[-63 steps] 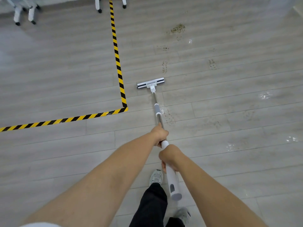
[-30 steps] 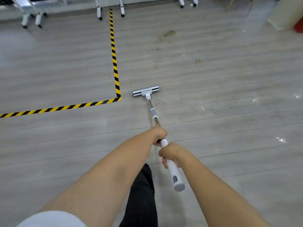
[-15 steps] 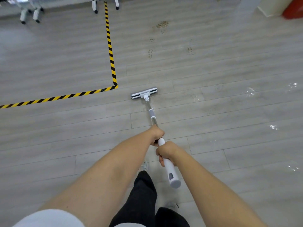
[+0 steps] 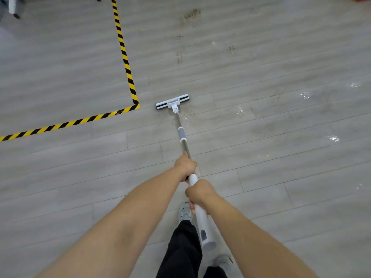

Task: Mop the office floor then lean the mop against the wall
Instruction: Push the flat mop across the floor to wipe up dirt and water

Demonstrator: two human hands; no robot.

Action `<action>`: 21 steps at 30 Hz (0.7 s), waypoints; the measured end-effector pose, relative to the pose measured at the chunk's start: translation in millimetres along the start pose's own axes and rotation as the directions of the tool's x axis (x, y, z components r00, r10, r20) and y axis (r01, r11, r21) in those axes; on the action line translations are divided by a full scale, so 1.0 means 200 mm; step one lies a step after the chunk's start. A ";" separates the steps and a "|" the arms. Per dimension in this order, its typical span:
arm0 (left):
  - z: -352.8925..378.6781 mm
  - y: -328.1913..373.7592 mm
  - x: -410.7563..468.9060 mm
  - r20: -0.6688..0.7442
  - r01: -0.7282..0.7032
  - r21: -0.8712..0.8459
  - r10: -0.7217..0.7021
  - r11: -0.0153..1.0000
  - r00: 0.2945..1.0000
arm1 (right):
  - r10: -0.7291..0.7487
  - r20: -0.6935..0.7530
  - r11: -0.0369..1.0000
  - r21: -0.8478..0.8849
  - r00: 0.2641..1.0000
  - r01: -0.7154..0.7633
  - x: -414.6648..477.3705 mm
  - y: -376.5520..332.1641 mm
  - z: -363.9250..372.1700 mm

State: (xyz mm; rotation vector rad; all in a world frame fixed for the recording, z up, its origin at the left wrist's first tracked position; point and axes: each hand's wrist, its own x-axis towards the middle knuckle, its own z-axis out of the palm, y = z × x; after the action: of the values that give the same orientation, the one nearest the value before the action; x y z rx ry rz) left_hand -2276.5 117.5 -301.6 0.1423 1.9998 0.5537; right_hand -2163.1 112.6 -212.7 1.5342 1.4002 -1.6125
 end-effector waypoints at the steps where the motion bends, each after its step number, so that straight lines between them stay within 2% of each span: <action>1: -0.04 0.02 0.04 0.001 -0.001 0.003 0.001 1.000 1.000 | -0.003 -0.003 1.000 -0.018 1.000 0.003 0.02 -0.06 0.00; 5: -0.14 0.12 0.16 0.010 -0.001 -0.003 0.001 1.000 1.000 | -0.018 -0.021 0.998 -0.053 1.000 0.017 0.10 -0.22 -0.01; 9: -0.10 0.14 0.17 0.010 0.000 0.009 0.000 1.000 1.000 | -0.025 -0.048 0.997 -0.077 0.999 0.021 0.13 -0.20 -0.04; 21: 0.45 -0.14 -0.12 0.005 0.041 0.054 -0.041 0.998 0.999 | -0.104 -0.062 0.986 -0.136 0.993 0.095 0.14 0.55 -0.12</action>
State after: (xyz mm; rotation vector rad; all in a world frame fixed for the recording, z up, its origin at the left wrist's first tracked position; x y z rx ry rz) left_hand -2183.1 113.4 -327.8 0.1352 2.0083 0.4727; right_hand -2062.8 104.1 -270.5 1.4760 1.6104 -1.5032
